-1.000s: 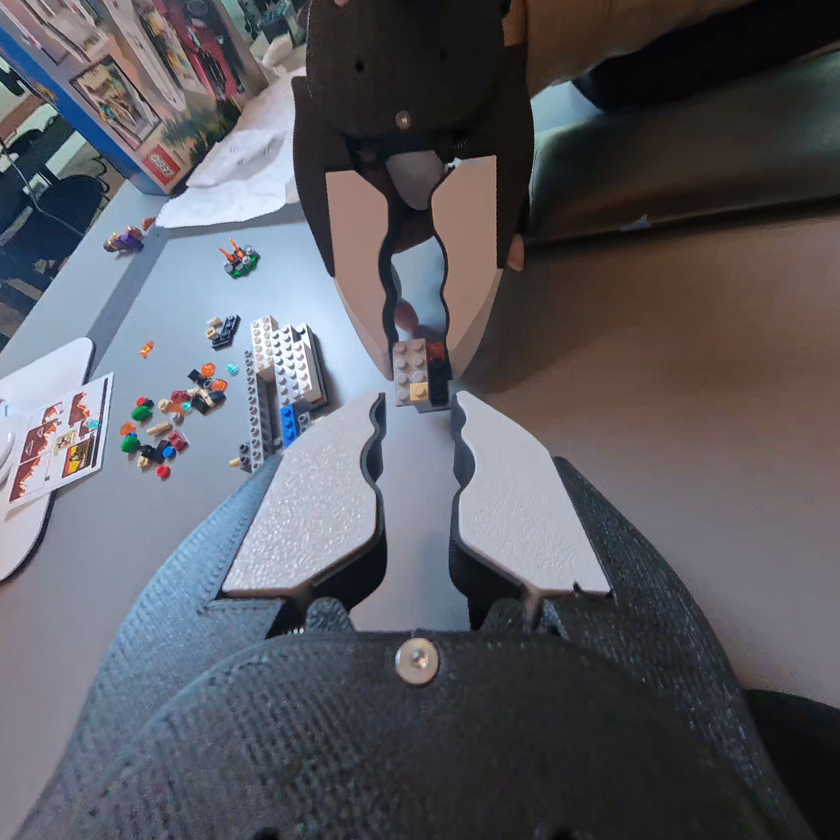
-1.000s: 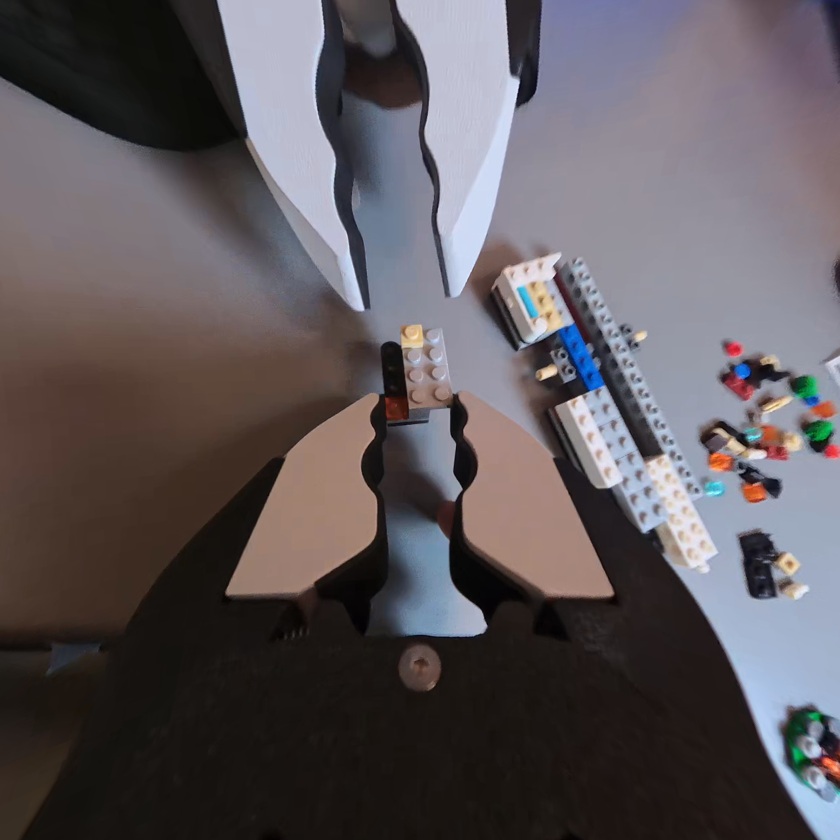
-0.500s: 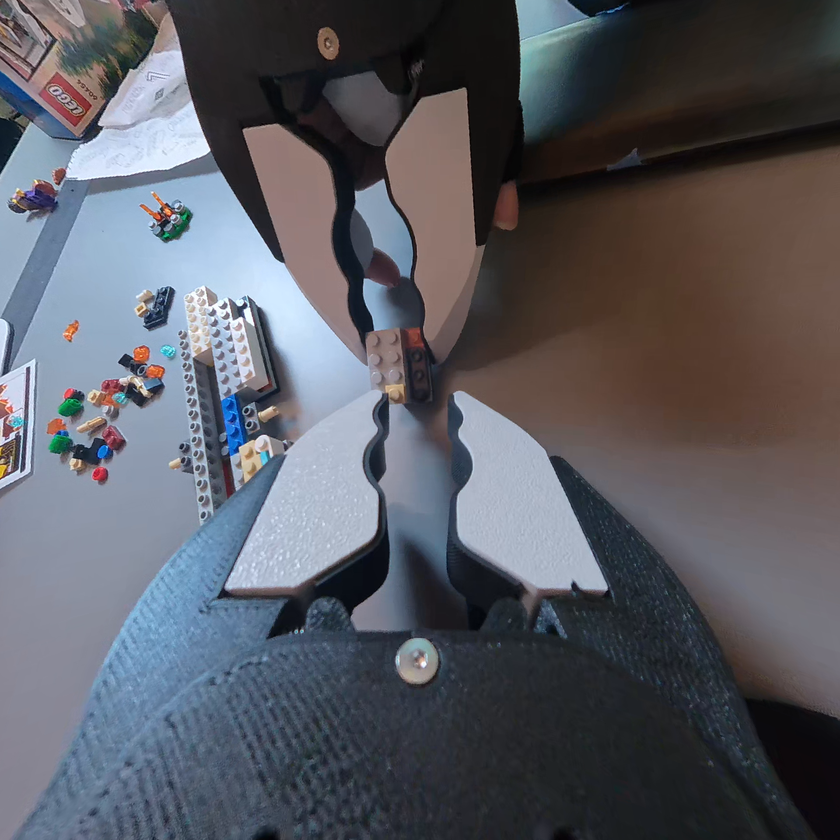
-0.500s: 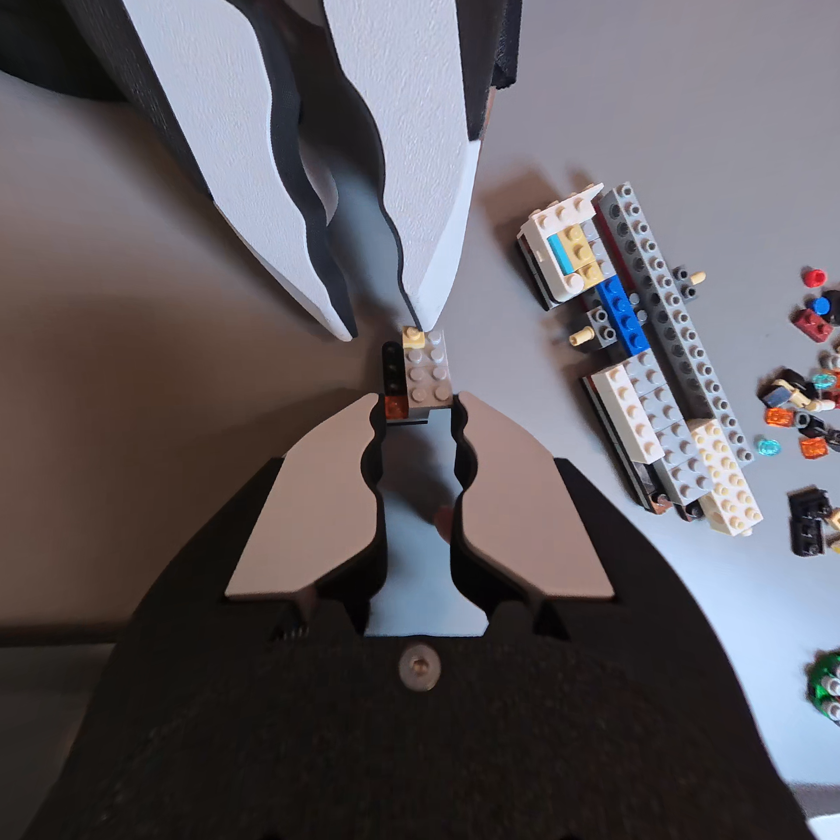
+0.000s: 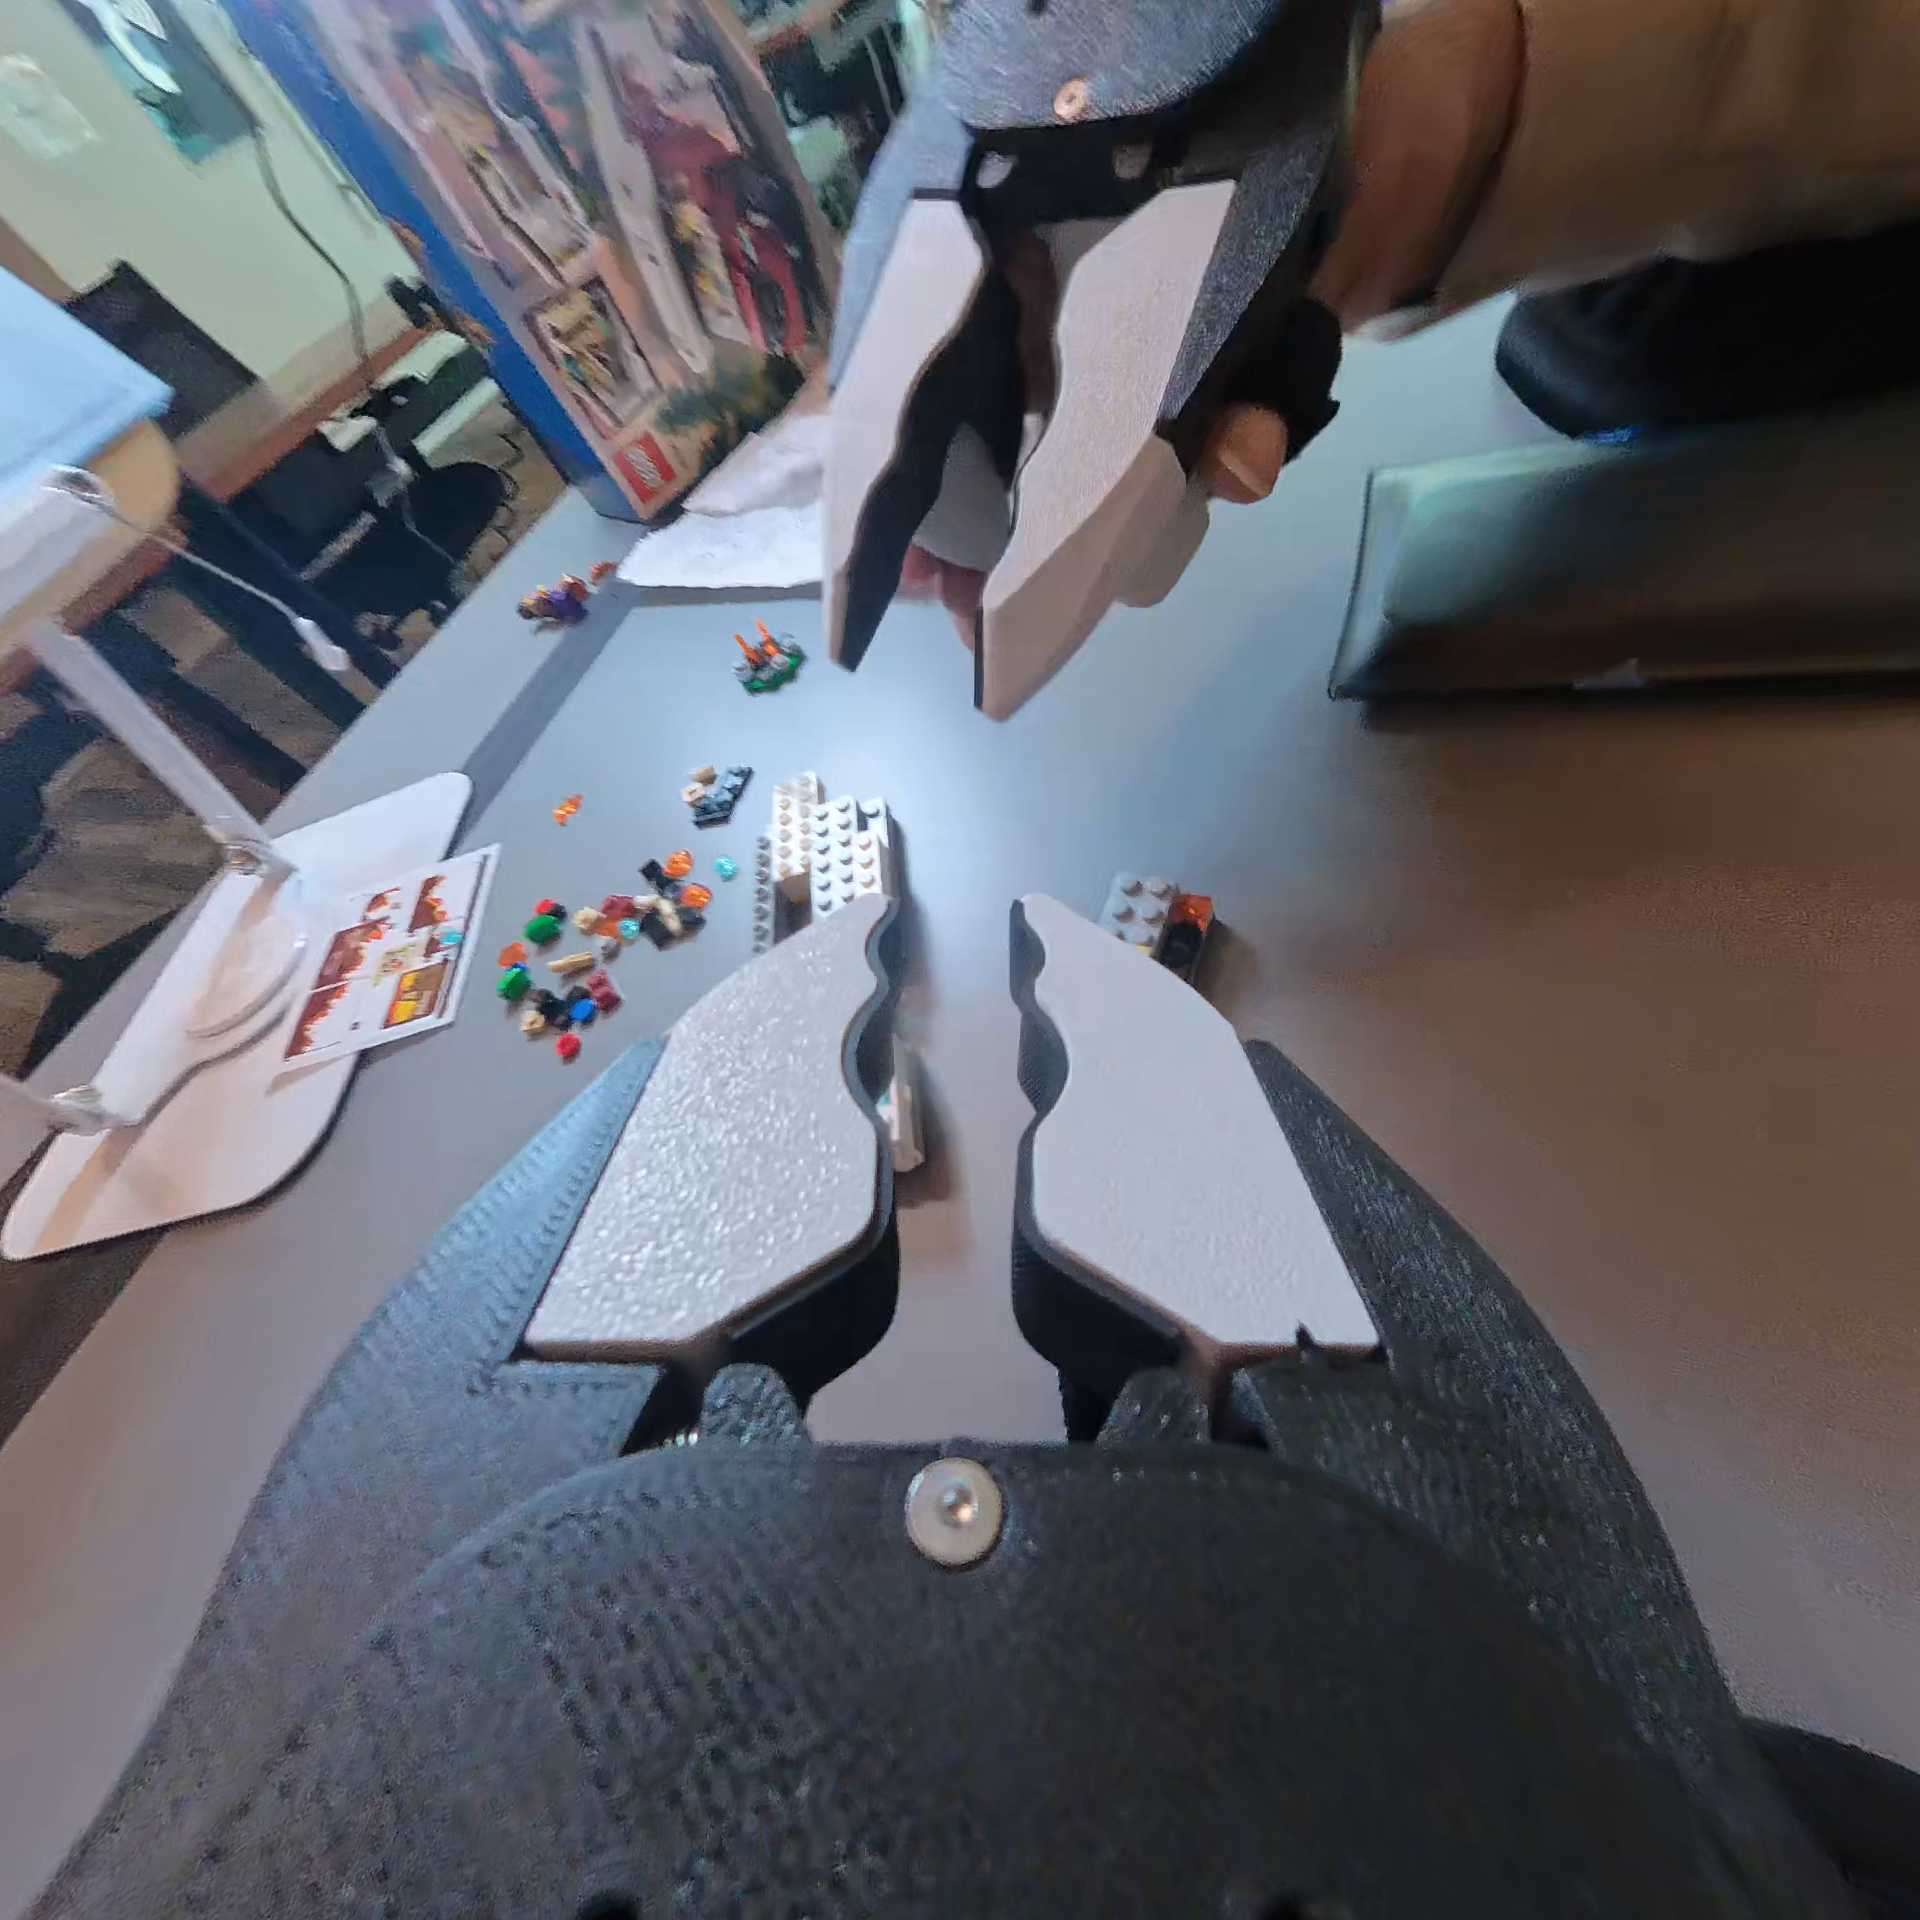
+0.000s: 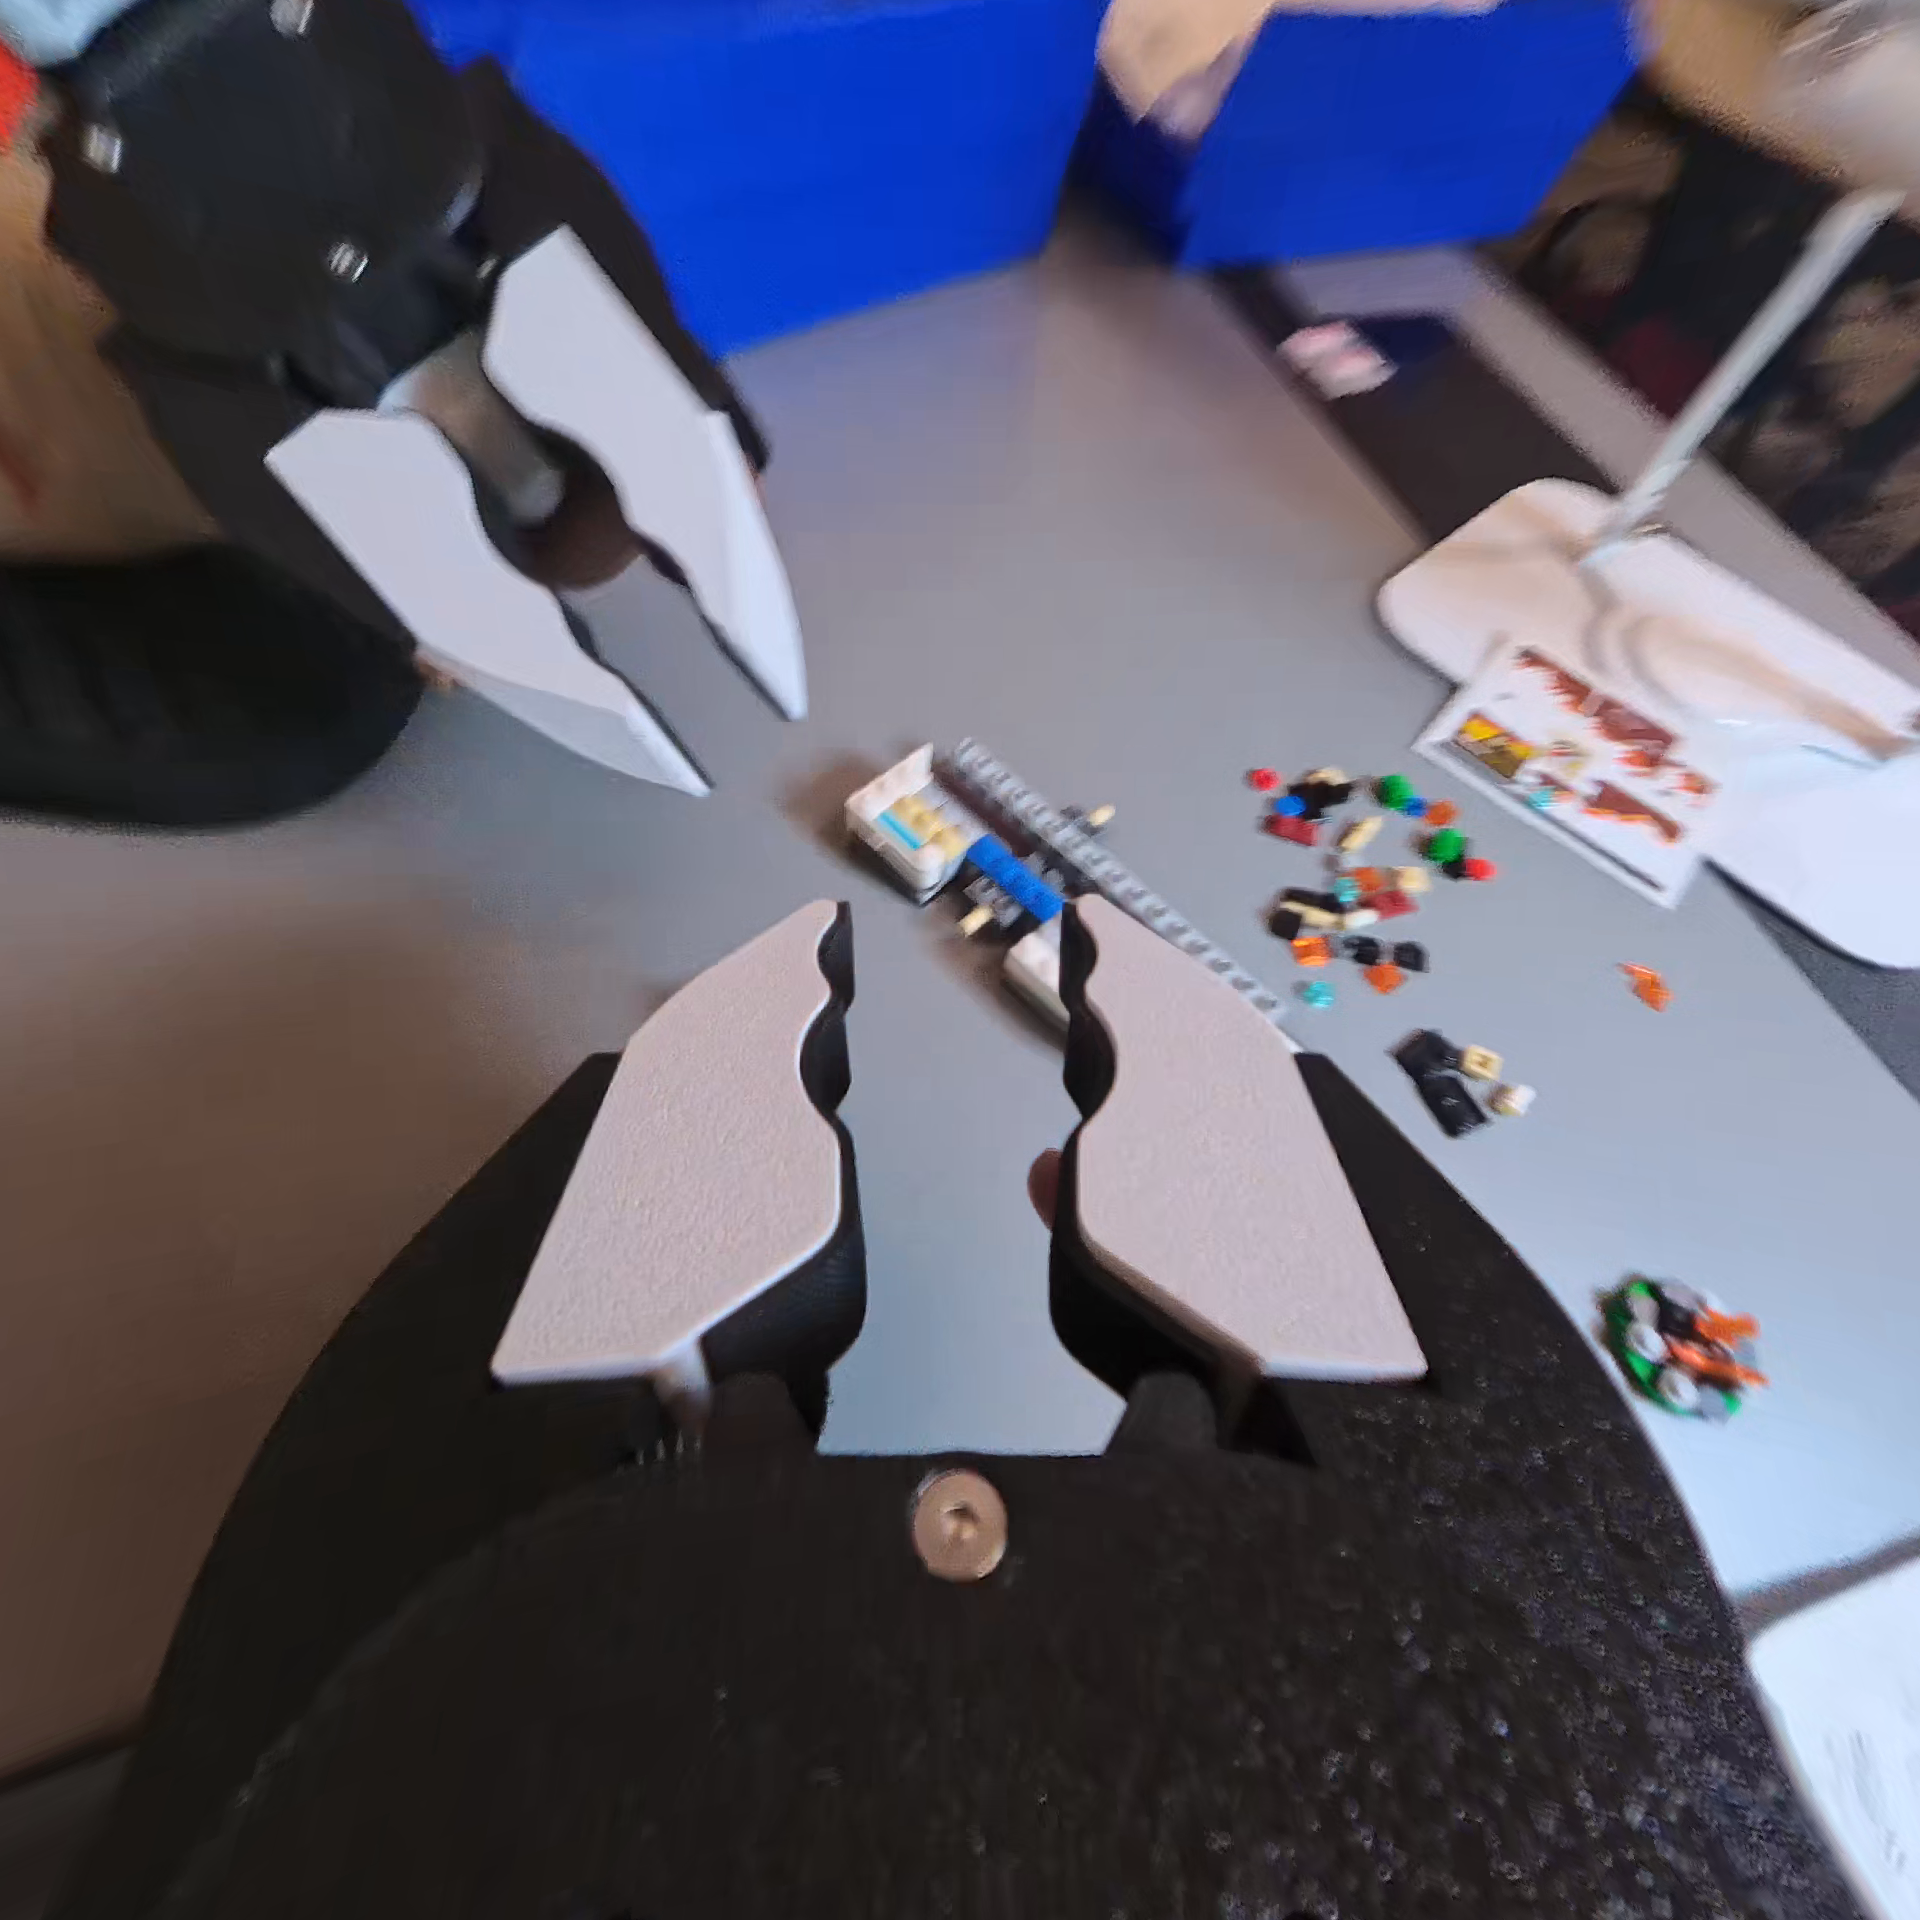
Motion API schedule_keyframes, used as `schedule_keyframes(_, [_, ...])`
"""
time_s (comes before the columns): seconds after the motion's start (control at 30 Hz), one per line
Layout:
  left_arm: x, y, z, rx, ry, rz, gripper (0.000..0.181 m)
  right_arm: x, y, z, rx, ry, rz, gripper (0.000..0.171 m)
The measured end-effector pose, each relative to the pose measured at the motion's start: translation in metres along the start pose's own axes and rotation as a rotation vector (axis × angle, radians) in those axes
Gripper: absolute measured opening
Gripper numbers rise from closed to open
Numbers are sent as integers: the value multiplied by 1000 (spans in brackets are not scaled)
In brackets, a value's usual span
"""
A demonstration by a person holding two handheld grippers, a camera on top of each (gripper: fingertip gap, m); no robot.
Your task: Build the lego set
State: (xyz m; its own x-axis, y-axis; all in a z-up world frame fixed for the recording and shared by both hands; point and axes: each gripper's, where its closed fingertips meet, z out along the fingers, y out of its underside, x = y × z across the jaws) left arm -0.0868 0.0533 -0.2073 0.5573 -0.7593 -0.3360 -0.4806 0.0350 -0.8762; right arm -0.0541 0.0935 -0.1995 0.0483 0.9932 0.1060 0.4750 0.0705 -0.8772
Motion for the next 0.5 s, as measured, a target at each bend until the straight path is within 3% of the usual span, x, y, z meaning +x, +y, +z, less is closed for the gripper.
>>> schedule_keyframes(0.03, [-5, -5, -5, 24, -28, -11, 18, 9, -4, -8, 59, 42, 41, 38])
schedule_keyframes(0.33, [-31, -19, -29, 107, -200, -26, 0, 38, 17, -54, 321, 280, 207, 44])
schedule_keyframes(0.4, [-31, -19, -29, 106, -206, -18, 0, 36, 21, -50, 335, 280, 195, 32])
schedule_keyframes(0.5, [-30, -19, -28, 106, -216, -6, 0, 36, 19, -47, 358, 295, 130, 0])
